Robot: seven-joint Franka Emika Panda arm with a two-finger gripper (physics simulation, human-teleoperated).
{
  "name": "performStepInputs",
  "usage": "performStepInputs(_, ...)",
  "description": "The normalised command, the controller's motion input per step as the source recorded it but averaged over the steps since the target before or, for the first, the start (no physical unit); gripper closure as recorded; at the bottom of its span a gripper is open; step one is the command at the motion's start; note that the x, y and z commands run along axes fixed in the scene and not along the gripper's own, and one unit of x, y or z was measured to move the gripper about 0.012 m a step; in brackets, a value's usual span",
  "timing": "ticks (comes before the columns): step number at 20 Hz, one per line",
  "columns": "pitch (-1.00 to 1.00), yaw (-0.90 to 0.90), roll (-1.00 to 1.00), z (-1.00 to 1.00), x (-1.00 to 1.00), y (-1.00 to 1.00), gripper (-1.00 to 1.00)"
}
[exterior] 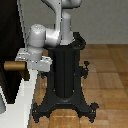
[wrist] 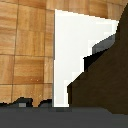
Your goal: Open the door by pressing down and pulling on the handle.
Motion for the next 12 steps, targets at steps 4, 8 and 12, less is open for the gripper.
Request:
performStepInputs(4, 0.0, 0.0, 0.0, 0.0, 0.0, 0.0, -1.0)
performStepInputs(8, 0.0, 0.0, 0.0, -0.25, 0.0, 0.75, -1.0)
performStepInputs(12, 0.0, 0.0, 0.0, -0.25, 0.0, 0.0, -1.0)
